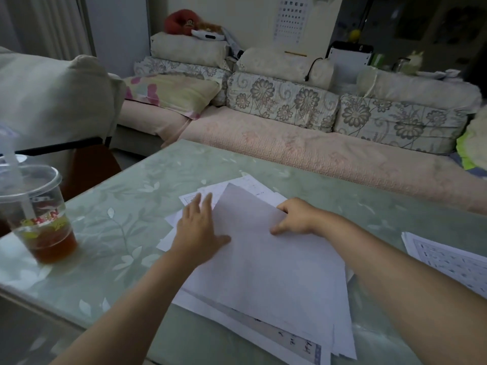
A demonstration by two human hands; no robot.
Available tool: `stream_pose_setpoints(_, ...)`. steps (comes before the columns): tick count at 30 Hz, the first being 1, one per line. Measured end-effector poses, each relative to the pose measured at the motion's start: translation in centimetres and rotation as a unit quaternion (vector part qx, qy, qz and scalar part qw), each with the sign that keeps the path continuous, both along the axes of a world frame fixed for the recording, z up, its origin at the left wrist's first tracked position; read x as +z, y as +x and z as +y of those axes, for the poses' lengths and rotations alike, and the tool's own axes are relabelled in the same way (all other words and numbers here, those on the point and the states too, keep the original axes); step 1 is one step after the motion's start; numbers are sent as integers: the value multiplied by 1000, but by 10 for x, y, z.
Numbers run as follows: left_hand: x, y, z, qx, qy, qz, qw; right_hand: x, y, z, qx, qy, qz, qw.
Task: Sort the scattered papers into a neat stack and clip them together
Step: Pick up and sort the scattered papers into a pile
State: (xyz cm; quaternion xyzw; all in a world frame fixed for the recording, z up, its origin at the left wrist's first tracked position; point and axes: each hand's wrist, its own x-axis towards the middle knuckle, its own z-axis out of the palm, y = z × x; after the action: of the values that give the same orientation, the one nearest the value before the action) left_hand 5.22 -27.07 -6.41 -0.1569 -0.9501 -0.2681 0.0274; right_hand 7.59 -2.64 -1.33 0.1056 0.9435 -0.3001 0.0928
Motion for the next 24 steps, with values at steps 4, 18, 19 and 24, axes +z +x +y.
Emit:
stream_pose_setpoints(4, 18, 0, 1, -14, 136, -88, 987, 8, 28, 20, -22, -71, 33, 997)
stream_pose_setpoints(18, 24, 19, -5, 37, -231, -153, 960, -5, 100, 56, -28, 11, -10, 999)
stream_pose_setpoints(19, 25, 23, -5, 40, -229, -153, 961, -6, 99, 52, -18, 38, -15, 999)
stream_pose_setpoints(24, 29, 29, -5, 65, -189, -137, 970, -8, 85, 34, 56, 149, -38, 987)
